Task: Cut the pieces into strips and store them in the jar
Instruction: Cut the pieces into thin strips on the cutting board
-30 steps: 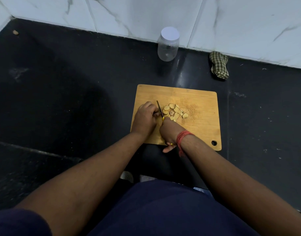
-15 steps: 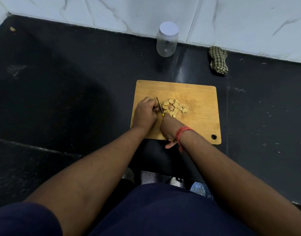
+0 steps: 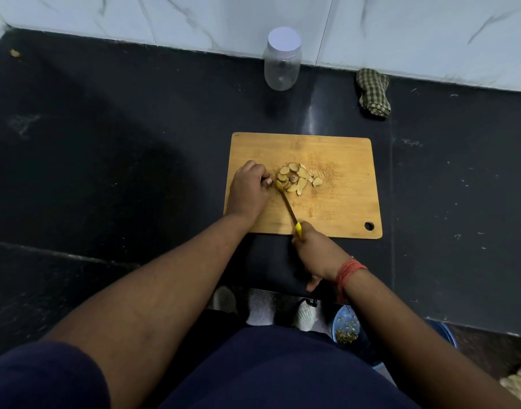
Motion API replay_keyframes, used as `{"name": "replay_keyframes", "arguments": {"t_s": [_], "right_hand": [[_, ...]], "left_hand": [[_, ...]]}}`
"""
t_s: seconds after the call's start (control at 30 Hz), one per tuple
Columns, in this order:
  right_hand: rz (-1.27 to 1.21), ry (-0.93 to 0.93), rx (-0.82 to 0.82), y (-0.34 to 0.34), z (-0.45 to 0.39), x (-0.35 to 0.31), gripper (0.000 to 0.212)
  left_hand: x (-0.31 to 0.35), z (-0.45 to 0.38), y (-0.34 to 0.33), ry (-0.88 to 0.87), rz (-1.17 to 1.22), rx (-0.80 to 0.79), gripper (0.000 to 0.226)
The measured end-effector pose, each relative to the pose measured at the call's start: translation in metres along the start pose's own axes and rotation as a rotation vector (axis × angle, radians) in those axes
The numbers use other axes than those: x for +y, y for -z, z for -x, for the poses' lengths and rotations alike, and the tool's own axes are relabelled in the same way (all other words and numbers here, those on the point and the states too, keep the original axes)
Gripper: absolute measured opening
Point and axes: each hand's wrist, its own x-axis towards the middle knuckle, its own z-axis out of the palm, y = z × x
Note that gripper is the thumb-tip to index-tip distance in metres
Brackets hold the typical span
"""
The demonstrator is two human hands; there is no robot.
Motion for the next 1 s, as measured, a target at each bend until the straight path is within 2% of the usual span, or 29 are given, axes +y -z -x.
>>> {"name": "replay_keyframes", "arguments": {"t_s": [0.07, 0.13, 0.33, 0.5, 0.7, 1.0], "right_hand": [[-0.05, 0.069, 0.068, 0.002, 0.0, 0.003, 0.008], [-0.125, 0.071, 0.079, 0.003, -0.006, 0.006, 0.007], [-0.074, 0.041, 0.074, 0.007, -0.022, -0.025, 0.015], [-0.009, -0.037, 0.084, 0.002, -0.036, -0.048, 0.035], [0.092, -0.01, 0.098, 0.003, -0.037, -0.054, 0.038], [0.094, -0.032, 0.081, 0.004, -0.04, -0.057, 0.039]], "left_hand": [[-0.001, 0.0, 0.001, -0.009, 0.002, -0.004, 0.006], [-0.002, 0.0, 0.001, -0.015, 0.015, -0.01, 0.005], [-0.007, 0.001, 0.001, -0.034, 0.06, -0.026, 0.003], [-0.009, 0.002, -0.001, -0.014, 0.101, -0.01, 0.004], [-0.01, 0.001, -0.003, -0.004, 0.109, 0.008, 0.006], [-0.01, 0.0, -0.004, -0.001, 0.107, 0.01, 0.005]]}}
